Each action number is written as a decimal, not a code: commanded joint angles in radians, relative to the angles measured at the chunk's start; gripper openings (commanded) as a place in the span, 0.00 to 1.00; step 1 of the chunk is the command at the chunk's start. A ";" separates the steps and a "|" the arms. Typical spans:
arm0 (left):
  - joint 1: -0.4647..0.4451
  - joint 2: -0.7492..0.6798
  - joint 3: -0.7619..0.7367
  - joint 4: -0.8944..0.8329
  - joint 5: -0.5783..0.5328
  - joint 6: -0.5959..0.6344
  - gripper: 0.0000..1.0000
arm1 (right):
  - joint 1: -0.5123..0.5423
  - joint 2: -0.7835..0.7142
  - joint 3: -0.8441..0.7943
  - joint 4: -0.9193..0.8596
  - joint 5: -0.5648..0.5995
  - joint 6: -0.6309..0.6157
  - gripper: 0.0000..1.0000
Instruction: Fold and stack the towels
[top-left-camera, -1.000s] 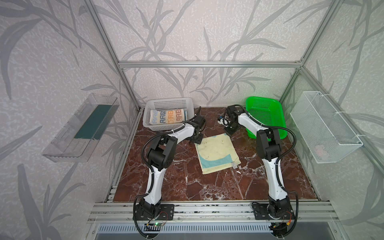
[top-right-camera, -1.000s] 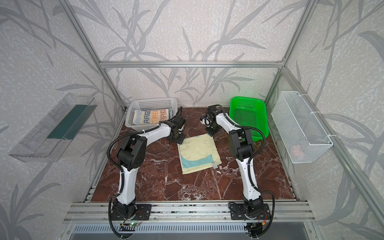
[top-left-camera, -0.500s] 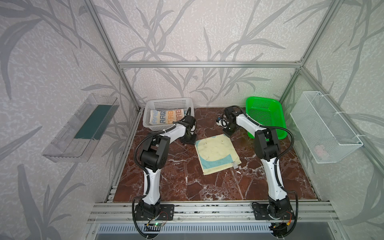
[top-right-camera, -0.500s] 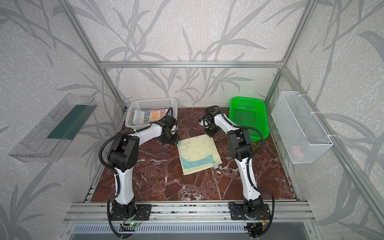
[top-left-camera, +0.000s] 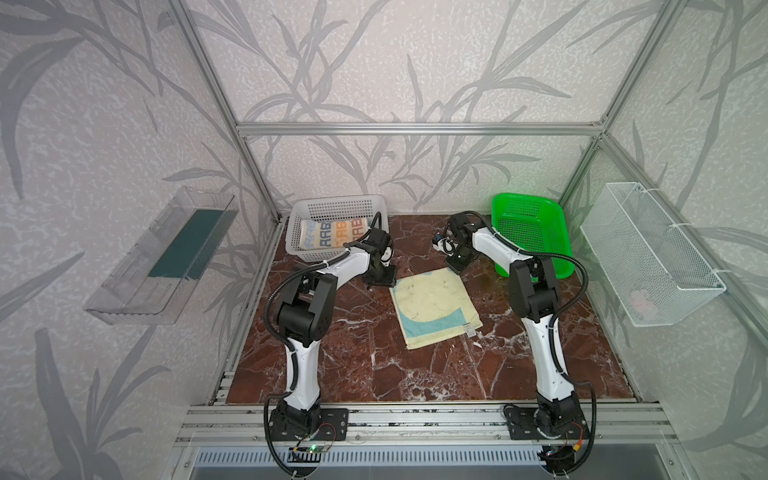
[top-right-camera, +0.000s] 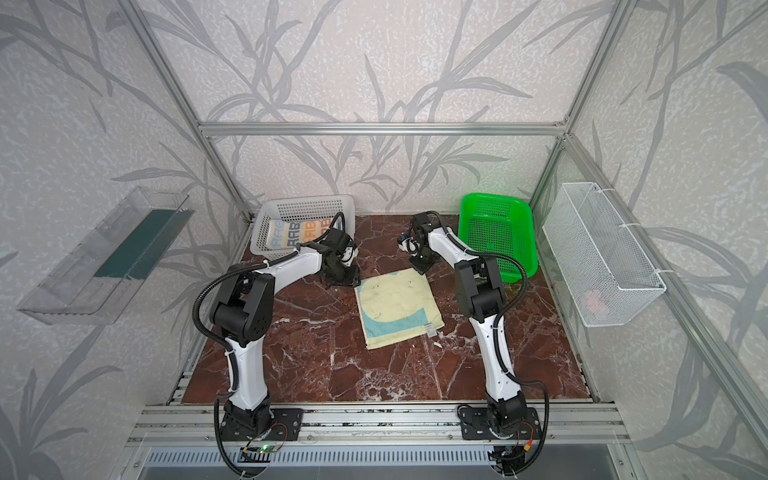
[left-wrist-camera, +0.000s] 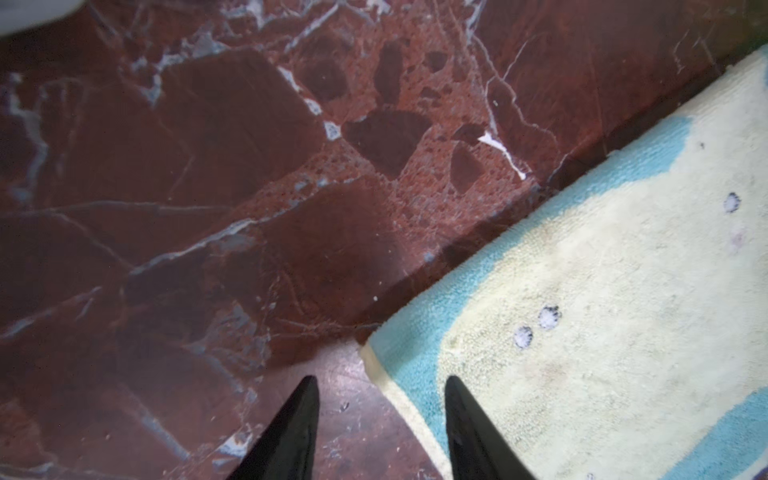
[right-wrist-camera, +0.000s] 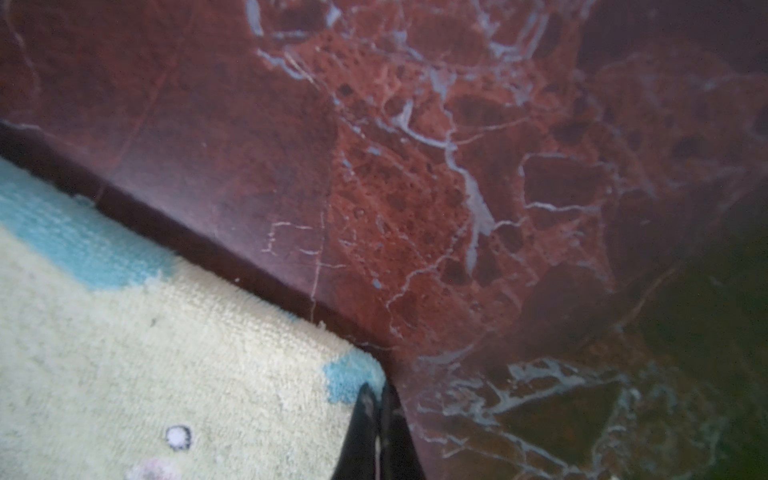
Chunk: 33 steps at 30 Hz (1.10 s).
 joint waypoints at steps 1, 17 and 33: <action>-0.002 0.015 0.043 -0.021 0.009 -0.002 0.44 | 0.003 -0.010 -0.029 -0.019 0.019 -0.009 0.00; -0.005 0.100 0.057 -0.047 -0.042 -0.011 0.32 | 0.007 -0.037 -0.050 -0.011 0.019 -0.015 0.00; -0.066 0.170 0.094 -0.163 -0.202 0.017 0.21 | 0.009 -0.055 -0.054 -0.011 0.024 -0.018 0.00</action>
